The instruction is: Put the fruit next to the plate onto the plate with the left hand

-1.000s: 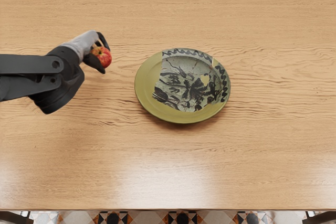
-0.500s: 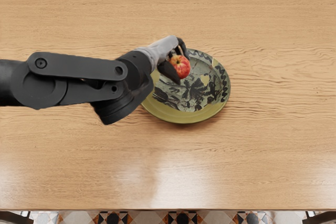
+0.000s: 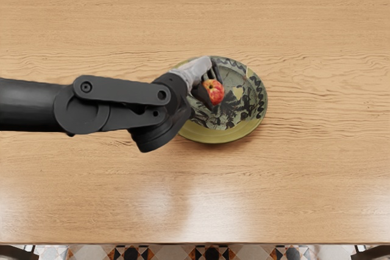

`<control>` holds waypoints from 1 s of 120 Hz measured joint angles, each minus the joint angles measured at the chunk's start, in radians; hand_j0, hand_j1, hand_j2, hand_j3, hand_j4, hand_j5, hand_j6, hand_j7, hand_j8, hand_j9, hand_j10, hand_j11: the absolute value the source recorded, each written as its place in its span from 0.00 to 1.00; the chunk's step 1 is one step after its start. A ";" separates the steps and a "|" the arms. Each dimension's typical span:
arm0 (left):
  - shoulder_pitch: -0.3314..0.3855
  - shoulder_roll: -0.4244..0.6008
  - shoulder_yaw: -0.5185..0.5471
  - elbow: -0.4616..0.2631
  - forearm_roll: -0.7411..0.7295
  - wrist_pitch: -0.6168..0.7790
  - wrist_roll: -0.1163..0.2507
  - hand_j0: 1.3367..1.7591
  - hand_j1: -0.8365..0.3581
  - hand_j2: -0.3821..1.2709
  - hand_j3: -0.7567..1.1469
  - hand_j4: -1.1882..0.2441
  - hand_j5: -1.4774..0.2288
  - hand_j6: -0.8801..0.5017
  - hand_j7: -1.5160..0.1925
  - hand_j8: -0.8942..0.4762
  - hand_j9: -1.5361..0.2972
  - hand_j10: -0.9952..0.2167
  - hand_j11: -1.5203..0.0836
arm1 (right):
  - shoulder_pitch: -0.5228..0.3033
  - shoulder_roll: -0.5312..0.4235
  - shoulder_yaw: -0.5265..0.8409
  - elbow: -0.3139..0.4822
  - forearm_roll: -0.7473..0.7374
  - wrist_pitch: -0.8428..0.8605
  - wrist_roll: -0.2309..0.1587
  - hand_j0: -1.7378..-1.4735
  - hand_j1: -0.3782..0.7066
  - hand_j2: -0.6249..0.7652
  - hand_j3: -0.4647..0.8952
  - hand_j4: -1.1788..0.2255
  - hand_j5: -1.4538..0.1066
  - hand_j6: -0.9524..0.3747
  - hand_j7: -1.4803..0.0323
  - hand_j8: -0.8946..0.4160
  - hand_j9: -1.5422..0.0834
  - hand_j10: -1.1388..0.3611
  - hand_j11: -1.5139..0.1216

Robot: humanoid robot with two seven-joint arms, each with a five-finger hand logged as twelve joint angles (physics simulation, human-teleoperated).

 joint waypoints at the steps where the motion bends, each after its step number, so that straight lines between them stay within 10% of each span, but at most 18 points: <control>1: 0.001 0.000 0.000 0.001 0.000 0.000 0.000 0.73 0.42 0.46 0.40 0.52 0.13 0.47 0.18 0.41 0.20 0.12 0.21 | 0.000 0.000 0.000 0.000 0.000 0.000 0.000 0.30 0.07 0.44 0.34 0.81 0.90 0.69 0.95 0.65 0.92 0.73 0.90; 30: 0.011 -0.002 0.002 0.014 0.002 0.008 -0.001 0.75 0.44 0.52 0.40 0.41 0.26 0.37 0.29 0.32 0.29 0.21 0.33 | 0.000 0.000 0.000 0.000 0.000 -0.001 0.000 0.30 0.07 0.44 0.34 0.81 0.90 0.69 0.95 0.65 0.92 0.73 0.90; 102: 0.013 0.007 -0.009 -0.003 0.006 0.011 -0.002 0.76 0.69 0.28 0.40 0.62 0.63 0.42 0.65 0.43 0.62 0.56 0.69 | 0.000 0.000 0.000 0.000 -0.001 -0.001 0.000 0.30 0.07 0.44 0.34 0.81 0.90 0.69 0.95 0.65 0.92 0.73 0.90; 120: 0.014 0.142 -0.062 -0.059 0.009 0.011 -0.002 0.76 0.71 0.27 0.40 0.63 0.65 0.44 0.67 0.45 0.63 0.58 0.71 | 0.000 0.000 0.000 -0.001 -0.001 -0.001 0.000 0.30 0.07 0.44 0.34 0.81 0.90 0.69 0.95 0.65 0.92 0.73 0.90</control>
